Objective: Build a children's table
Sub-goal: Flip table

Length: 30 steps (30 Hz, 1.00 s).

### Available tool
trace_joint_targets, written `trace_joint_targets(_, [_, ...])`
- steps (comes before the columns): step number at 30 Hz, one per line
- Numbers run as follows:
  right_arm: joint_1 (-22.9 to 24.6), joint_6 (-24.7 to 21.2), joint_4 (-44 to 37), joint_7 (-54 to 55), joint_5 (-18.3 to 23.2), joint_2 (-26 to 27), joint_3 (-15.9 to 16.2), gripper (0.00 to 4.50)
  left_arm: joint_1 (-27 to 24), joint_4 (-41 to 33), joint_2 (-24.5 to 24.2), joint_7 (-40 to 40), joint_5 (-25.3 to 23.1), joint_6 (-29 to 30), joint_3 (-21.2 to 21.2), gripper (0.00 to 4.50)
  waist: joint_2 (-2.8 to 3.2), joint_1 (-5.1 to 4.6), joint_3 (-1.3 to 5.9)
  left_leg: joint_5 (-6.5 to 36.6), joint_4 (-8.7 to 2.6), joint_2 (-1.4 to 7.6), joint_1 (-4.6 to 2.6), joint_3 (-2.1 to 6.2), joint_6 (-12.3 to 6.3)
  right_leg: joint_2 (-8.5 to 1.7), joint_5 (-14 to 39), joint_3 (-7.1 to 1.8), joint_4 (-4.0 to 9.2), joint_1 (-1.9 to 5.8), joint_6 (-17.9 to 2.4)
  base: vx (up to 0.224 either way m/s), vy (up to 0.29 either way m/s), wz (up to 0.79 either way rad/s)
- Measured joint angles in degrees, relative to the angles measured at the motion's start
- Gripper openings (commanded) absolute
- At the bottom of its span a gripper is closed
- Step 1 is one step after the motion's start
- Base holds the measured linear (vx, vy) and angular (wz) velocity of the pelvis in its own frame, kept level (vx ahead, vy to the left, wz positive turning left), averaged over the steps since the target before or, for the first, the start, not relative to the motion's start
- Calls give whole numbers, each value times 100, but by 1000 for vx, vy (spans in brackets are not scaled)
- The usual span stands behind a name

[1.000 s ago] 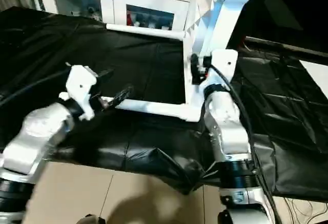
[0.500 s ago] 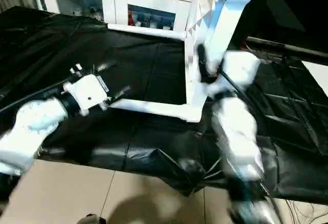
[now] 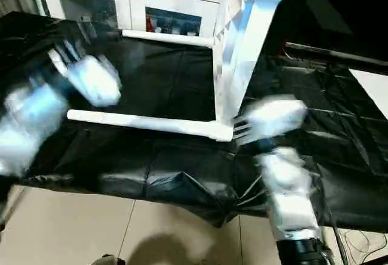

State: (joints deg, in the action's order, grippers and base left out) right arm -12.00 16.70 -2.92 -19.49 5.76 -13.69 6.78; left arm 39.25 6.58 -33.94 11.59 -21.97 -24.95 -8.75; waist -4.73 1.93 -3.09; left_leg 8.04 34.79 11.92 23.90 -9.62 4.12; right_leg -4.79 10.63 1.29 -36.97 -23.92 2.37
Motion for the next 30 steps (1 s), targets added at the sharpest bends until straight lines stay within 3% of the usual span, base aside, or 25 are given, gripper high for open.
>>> trace_joint_targets(3, [-120, -113, 119, -93, -73, 113, 193, 330, 167, 64, -113, -460, -472, -48, 22, 444, 2, -1, 0, 0, 1, -1, 1, 0, 0, 0, 0, -3, -1, -5, 0, 0, 0, 0])
trace_joint_targets(10, [-275, -154, 110, -210, -64, 237, 361, 330, 650, 775, -211, -1093, -1183, 367, 1, 444, -17, 46, 7, 0, 13, -2, 11, 3, 0, 0, 0, -6, -1, -5, 0, 0, 0, 0])
trace_joint_targets(17, [-363, -285, -91, -359, 87, 311, 441, 330, 1263, 1693, -307, -1386, -1535, 317, -16, 444, -17, 54, 8, 0, 13, -3, 9, 3, 0, -1, -3, -8, 0, -7, -5, 0, 0, 0])
trace_joint_targets(30, [-339, -435, -263, -425, 73, 348, 499, 330, 2072, 3033, -276, -1807, -1723, 226, -203, 444, -15, 142, 6, 1, 8, 0, 11, 3, -1, 8, -20, -11, 4, -10, -41, 0, 0, 0])
